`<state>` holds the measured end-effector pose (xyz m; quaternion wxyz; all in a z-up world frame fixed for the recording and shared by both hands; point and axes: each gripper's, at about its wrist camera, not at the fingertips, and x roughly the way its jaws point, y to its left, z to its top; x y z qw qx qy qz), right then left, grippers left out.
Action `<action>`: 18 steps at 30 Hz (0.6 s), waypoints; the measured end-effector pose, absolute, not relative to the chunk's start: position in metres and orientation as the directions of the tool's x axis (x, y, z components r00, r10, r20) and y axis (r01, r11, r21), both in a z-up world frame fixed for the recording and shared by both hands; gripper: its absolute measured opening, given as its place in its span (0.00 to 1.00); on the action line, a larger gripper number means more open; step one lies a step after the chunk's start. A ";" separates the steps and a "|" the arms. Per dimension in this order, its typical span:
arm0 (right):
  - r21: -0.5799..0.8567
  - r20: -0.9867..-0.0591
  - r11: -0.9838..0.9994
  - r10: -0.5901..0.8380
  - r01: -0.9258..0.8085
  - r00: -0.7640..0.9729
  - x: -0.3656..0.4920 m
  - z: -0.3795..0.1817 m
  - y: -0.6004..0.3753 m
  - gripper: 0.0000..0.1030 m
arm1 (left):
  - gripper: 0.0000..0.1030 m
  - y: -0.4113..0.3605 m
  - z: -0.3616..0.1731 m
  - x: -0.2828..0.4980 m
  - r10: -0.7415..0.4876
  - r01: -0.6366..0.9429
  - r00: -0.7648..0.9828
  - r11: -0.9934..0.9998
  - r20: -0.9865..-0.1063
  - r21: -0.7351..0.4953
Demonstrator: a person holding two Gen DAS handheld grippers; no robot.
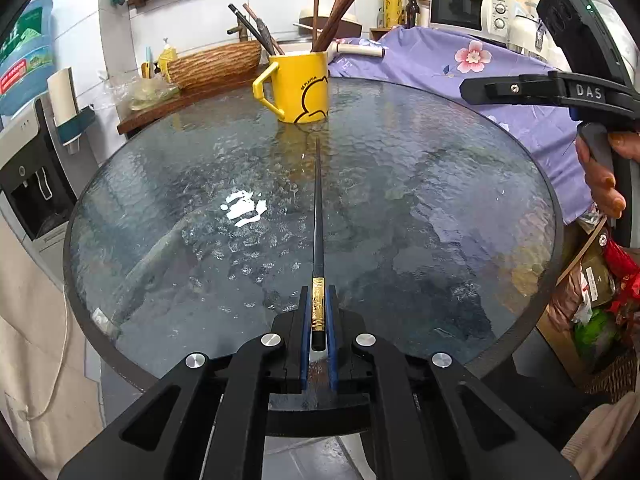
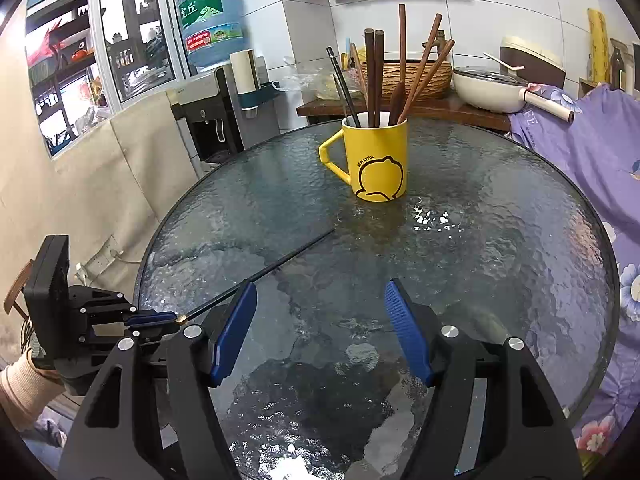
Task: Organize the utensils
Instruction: 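Lift the black chopstick with the left gripper and carry it toward the mug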
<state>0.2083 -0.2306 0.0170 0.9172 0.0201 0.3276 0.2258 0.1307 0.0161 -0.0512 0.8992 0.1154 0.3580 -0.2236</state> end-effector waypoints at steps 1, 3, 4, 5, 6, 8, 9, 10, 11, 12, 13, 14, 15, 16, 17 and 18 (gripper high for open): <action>0.183 -0.592 0.897 0.427 -0.401 0.684 0.209 0.017 -0.231 0.65 | 0.06 0.017 -0.049 0.130 -0.326 0.486 0.646 0.873 -0.690 0.042; 0.180 -0.591 0.898 0.426 -0.402 0.685 0.209 0.018 -0.231 0.65 | 0.06 0.018 -0.044 0.128 -0.338 0.487 0.651 0.873 -0.679 0.033; 0.179 -0.591 0.898 0.424 -0.402 0.686 0.208 0.018 -0.231 0.65 | 0.06 0.019 -0.040 0.127 -0.343 0.487 0.656 0.873 -0.672 0.030; 0.177 -0.590 0.899 0.422 -0.400 0.688 0.208 0.019 -0.231 0.65 | 0.06 0.020 -0.035 0.126 -0.349 0.488 0.662 0.872 -0.663 0.028; 0.177 -0.589 0.900 0.421 -0.398 0.690 0.208 0.019 -0.232 0.65 | 0.06 0.021 -0.032 0.126 -0.352 0.487 0.667 0.873 -0.656 0.026; 0.182 -0.587 0.901 0.421 -0.394 0.692 0.209 0.019 -0.233 0.65 | 0.06 0.023 -0.022 0.126 -0.358 0.480 0.685 0.877 -0.635 0.023; 0.184 -0.586 0.902 0.421 -0.391 0.693 0.209 0.020 -0.234 0.65 | 0.06 0.023 -0.017 0.125 -0.363 0.478 0.691 0.878 -0.625 0.020; 0.185 -0.585 0.903 0.418 -0.388 0.695 0.209 0.021 -0.236 0.65 | 0.06 0.024 -0.012 0.125 -0.369 0.478 0.697 0.878 -0.614 0.016; 0.184 -0.584 0.904 0.416 -0.385 0.697 0.209 0.022 -0.237 0.65 | 0.06 0.024 -0.008 0.125 -0.372 0.477 0.704 0.879 -0.605 0.014; 0.183 -0.582 0.905 0.414 -0.383 0.700 0.209 0.024 -0.237 0.65 | 0.06 0.025 -0.002 0.125 -0.376 0.472 0.715 0.882 -0.589 0.010; 0.181 -0.581 0.906 0.412 -0.382 0.702 0.208 0.025 -0.239 0.65 | 0.06 0.025 0.003 0.126 -0.380 0.469 0.722 0.883 -0.578 0.006; 0.177 -0.580 0.907 0.409 -0.381 0.704 0.208 0.027 -0.240 0.65 | 0.06 0.026 0.008 0.126 -0.381 0.466 0.731 0.885 -0.565 0.005; 0.172 -0.579 0.909 0.405 -0.380 0.707 0.207 0.029 -0.241 0.65 | 0.06 0.026 0.014 0.126 -0.383 0.461 0.743 0.888 -0.550 0.005; 0.168 -0.578 0.910 0.402 -0.379 0.710 0.206 0.030 -0.241 0.65 | 0.06 0.027 0.020 0.126 -0.386 0.456 0.753 0.890 -0.533 0.001; 0.165 -0.576 0.911 0.400 -0.378 0.713 0.205 0.032 -0.242 0.65 | 0.06 0.027 0.024 0.126 -0.389 0.455 0.759 0.890 -0.522 -0.002; 0.165 -0.575 0.911 0.400 -0.377 0.714 0.204 0.032 -0.243 0.65 | 0.06 0.027 0.030 0.128 -0.395 0.454 0.767 0.891 -0.506 -0.008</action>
